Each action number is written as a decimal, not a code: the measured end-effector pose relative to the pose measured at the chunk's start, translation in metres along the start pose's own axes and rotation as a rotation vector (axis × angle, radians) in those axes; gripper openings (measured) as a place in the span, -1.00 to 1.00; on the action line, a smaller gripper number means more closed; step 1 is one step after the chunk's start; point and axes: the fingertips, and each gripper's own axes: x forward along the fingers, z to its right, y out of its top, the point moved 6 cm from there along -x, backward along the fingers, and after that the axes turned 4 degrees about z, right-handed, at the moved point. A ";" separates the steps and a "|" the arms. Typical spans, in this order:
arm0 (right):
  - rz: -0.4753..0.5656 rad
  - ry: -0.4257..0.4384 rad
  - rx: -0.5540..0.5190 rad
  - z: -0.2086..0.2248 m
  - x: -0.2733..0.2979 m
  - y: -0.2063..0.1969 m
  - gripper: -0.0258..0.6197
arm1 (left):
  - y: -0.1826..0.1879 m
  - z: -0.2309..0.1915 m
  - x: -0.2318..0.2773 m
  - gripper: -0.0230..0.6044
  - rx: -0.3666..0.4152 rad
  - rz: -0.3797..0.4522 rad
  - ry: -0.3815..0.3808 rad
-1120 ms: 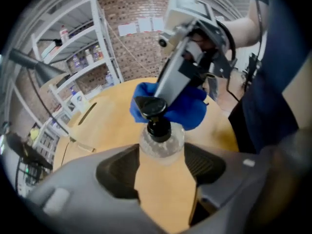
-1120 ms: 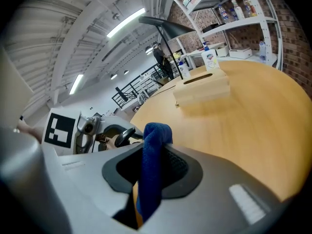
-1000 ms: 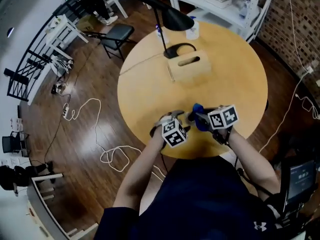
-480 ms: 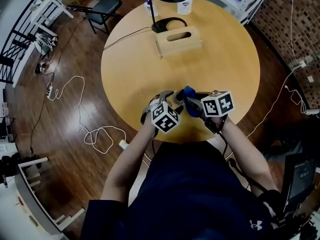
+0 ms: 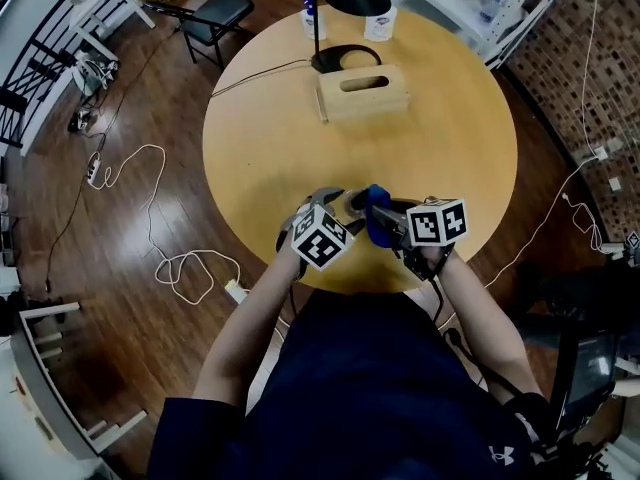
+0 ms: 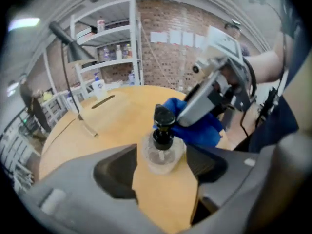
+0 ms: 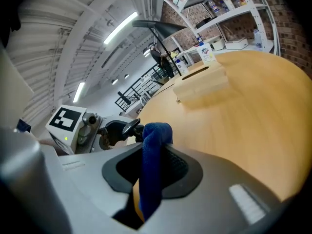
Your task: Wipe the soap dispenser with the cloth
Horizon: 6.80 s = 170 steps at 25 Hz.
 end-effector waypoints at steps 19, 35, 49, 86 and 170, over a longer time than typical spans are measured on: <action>-0.074 0.064 -0.088 0.004 0.008 0.015 -0.67 | 0.005 0.003 0.003 0.04 0.182 -0.154 -0.017; -0.052 0.103 -0.003 0.006 0.008 0.009 -0.67 | 0.005 0.000 0.006 0.18 -0.035 -0.096 -0.012; -0.106 0.096 -0.056 0.013 0.009 0.019 -0.67 | 0.000 0.007 0.010 0.27 0.439 -0.214 -0.095; 0.199 -0.024 0.243 0.027 -0.058 -0.064 -0.67 | 0.028 0.007 -0.002 -0.47 -0.317 0.042 0.123; -0.208 -0.040 -0.144 0.014 0.035 -0.044 -0.67 | -0.092 0.029 -0.065 -0.49 -0.191 0.120 0.009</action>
